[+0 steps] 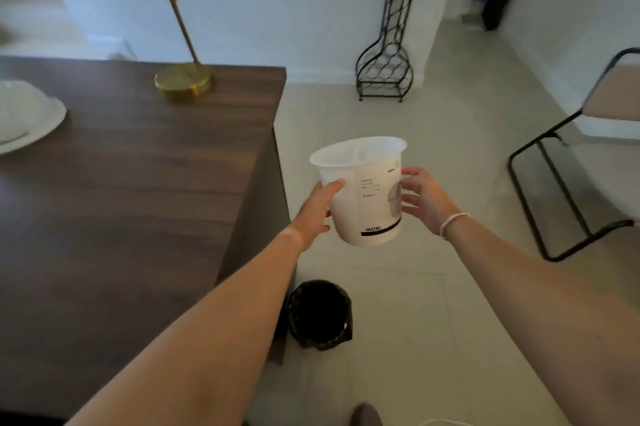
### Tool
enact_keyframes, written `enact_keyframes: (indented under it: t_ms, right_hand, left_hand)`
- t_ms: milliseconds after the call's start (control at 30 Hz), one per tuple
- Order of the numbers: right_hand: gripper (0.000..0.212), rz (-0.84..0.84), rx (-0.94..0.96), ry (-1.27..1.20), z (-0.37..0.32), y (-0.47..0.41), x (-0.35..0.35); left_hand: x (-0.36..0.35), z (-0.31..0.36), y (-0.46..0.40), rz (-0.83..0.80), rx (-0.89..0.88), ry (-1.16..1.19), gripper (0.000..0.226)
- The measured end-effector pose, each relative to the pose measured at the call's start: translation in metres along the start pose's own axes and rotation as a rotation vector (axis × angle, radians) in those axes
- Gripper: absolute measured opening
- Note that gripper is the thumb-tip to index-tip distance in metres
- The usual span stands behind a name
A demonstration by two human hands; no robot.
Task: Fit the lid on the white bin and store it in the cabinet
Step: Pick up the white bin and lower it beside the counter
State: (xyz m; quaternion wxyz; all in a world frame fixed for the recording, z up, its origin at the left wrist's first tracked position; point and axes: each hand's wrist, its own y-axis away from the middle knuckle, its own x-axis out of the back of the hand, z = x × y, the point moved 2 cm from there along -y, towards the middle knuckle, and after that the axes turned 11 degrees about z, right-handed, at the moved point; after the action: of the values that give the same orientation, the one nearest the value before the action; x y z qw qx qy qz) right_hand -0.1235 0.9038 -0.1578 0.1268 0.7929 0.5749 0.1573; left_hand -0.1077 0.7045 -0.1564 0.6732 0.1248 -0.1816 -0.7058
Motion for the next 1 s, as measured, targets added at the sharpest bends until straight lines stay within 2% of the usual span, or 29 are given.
enact_keyframes:
  t_ms: [100, 267, 633, 767, 900, 1000]
  right_hand:
    - [0.02, -0.055, -0.064, 0.024, 0.037, -0.013, 0.0]
    - [0.023, -0.131, -0.239, 0.064, 0.119, -0.018, -0.006]
    - [0.023, -0.218, -0.504, 0.199, 0.246, -0.007, -0.018]
    - [0.022, -0.231, -0.547, 0.232, 0.27, -0.006, -0.03]
    - [0.034, -0.235, -0.569, 0.265, 0.288, -0.01, -0.04]
    - [0.033, -0.252, -0.582, 0.286, 0.298, -0.014, -0.047]
  left_hand:
    - [-0.008, -0.038, 0.002, 0.077, 0.096, 0.04, 0.052]
    - [-0.015, -0.108, 0.009, 0.158, 0.267, 0.114, 0.032]
    - [-0.018, -0.227, 0.026, 0.276, 0.517, 0.118, 0.052]
    - [-0.013, -0.257, 0.025, 0.271, 0.563, 0.089, 0.054]
    - [-0.01, -0.274, 0.021, 0.274, 0.583, 0.072, 0.058]
    - [-0.007, -0.283, 0.015, 0.293, 0.581, 0.072, 0.055]
